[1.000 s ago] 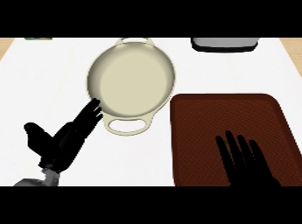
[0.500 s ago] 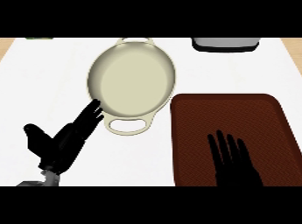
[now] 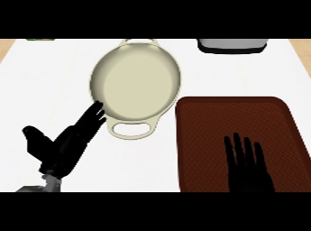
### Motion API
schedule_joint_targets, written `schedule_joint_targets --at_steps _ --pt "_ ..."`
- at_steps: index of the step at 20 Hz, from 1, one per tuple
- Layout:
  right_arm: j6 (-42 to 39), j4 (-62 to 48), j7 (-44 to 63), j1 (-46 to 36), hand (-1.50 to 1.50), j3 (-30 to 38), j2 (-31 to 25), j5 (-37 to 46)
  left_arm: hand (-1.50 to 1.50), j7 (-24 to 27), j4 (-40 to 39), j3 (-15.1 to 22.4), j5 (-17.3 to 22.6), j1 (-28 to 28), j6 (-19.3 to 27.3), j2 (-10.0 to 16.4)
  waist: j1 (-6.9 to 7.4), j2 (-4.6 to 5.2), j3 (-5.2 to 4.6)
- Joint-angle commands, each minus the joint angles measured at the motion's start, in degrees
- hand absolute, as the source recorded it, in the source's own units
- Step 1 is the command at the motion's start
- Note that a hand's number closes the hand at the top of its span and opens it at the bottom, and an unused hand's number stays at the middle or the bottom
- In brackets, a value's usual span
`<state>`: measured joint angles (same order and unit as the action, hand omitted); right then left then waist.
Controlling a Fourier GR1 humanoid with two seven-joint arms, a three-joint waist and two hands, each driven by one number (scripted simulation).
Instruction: Pick the sweet potato from the tray and place it in the pot
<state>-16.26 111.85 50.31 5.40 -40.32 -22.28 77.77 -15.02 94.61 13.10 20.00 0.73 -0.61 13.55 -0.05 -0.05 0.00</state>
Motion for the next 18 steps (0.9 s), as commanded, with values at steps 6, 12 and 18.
schedule_joint_targets --at_steps 6,12,18 --pt "1.4 -1.9 -5.9 2.9 -1.50 5.2 -2.0 0.3 0.00 -4.7 4.1 -2.3 -1.2 0.0 -1.3 -1.0 -0.02 -0.01 0.00" --pt "6.7 -11.5 -6.7 0.4 -1.50 6.9 3.4 3.4 0.00 -2.2 0.1 -4.2 -2.0 -0.1 -4.1 -2.3 0.08 0.04 0.01" --pt "0.4 -9.4 -8.8 -1.5 -1.50 10.3 4.3 2.6 0.00 -0.6 -0.4 -4.0 -4.7 -0.1 -4.4 -4.8 0.07 0.04 -0.01"
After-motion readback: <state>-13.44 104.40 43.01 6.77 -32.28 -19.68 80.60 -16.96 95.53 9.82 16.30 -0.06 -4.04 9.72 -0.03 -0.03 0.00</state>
